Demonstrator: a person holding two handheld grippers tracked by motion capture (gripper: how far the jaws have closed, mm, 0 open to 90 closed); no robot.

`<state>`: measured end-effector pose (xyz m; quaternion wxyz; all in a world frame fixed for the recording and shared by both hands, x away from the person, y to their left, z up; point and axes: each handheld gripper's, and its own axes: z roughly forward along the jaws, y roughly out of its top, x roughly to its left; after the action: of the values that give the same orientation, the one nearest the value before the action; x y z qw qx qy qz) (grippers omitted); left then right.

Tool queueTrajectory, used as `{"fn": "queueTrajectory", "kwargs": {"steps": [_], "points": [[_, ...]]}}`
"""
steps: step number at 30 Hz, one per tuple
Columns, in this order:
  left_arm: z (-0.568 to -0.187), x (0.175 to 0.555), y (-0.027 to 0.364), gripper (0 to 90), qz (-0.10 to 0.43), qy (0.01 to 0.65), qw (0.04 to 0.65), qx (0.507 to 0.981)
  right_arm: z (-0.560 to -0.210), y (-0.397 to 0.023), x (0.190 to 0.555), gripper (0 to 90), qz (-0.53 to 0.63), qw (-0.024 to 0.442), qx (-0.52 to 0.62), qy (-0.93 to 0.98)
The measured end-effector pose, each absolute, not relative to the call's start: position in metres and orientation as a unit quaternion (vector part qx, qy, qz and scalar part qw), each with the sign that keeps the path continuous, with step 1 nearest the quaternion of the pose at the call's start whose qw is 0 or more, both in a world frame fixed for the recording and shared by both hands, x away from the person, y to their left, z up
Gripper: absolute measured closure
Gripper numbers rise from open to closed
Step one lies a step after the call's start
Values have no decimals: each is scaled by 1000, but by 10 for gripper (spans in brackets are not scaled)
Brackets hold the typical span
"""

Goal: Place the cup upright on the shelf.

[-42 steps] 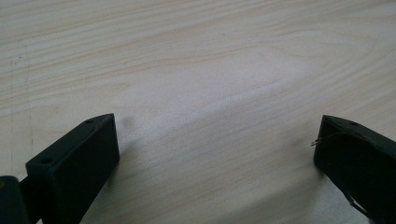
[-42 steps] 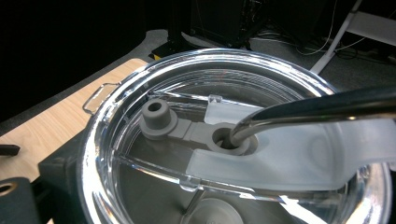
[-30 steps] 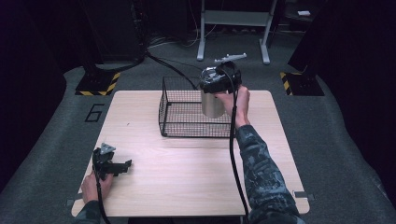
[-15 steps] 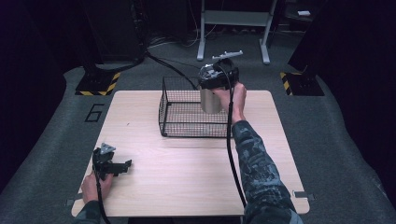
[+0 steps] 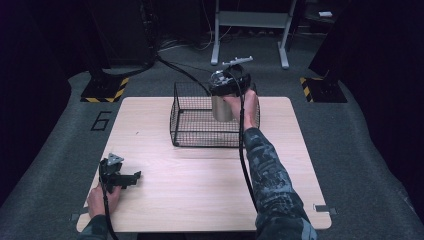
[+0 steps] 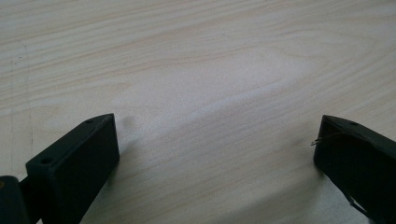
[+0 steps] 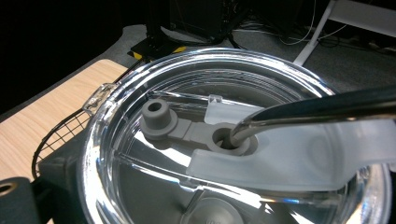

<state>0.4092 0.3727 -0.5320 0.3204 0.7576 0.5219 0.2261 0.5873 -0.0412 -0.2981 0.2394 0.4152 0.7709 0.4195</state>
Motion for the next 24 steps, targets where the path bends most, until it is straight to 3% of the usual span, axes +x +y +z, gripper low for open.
{"fn": "queueTrajectory", "kwargs": {"steps": [24], "points": [[-532, 409, 373, 1, 225, 522, 320, 758, -343, -31, 600, 35, 424, 198, 450, 760]]}}
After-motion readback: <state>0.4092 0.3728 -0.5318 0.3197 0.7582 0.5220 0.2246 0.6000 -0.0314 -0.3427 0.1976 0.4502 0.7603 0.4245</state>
